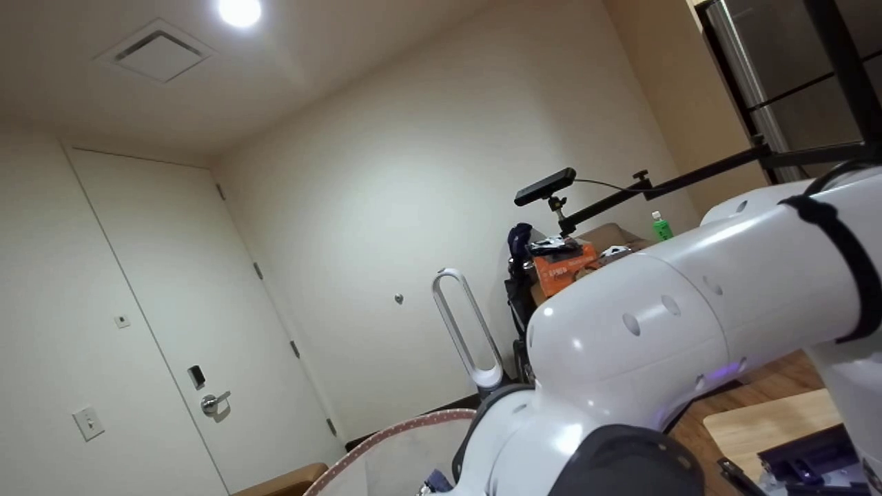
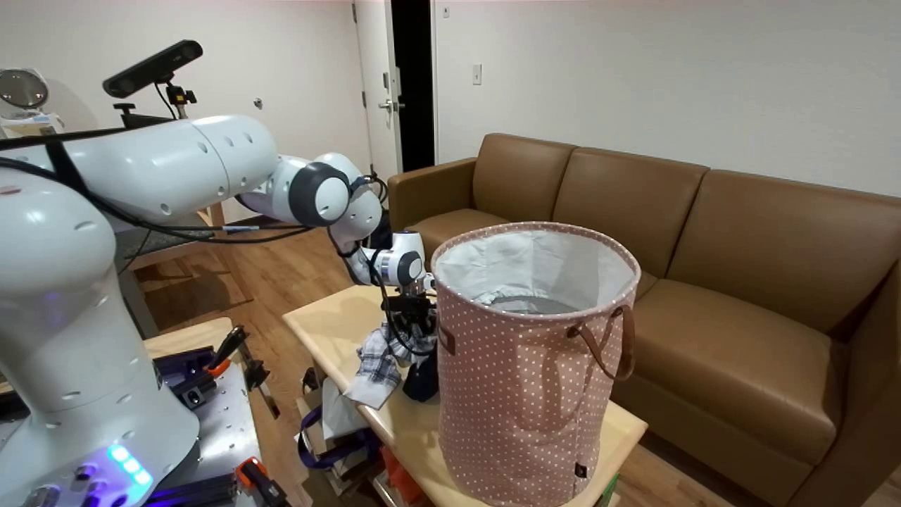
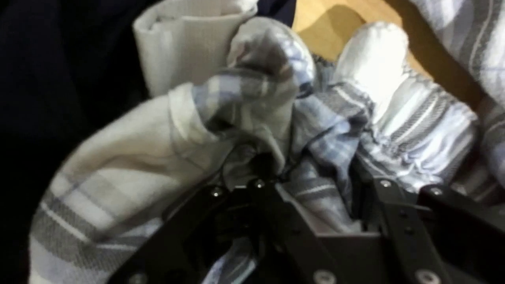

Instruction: Put the pajama pants into the laundry bin

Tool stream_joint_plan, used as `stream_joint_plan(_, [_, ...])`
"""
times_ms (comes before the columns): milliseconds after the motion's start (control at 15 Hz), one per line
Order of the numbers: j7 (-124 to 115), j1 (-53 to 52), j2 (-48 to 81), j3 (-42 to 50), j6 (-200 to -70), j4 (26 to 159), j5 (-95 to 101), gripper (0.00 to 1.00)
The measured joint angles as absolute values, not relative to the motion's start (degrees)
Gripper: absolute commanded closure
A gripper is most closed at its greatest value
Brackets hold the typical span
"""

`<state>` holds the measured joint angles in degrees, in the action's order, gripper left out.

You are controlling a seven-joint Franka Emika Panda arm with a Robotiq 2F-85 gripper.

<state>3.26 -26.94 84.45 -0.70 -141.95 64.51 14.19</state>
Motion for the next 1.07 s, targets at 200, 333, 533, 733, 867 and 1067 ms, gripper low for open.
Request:
stream_joint_plan(200, [4.39,-26.75,84.43,-1.24,-142.27,64.51,14.19,0.95])
stream_joint_plan(333, [5.51,-26.56,84.40,-1.73,-142.28,64.50,14.19,0.95])
stream_joint_plan(533, [8.04,-26.11,84.34,-2.87,-142.28,64.30,14.19,0.94])
stream_joint_plan(733, [8.94,-25.85,83.11,-3.65,-142.31,64.49,14.17,0.94])
stream_joint_plan(867, [8.92,-25.83,79.97,-3.60,-143.23,66.83,14.17,0.94])
stream_joint_plan(1067, [6.83,-26.14,72.42,-2.61,-145.14,73.68,14.17,0.94])
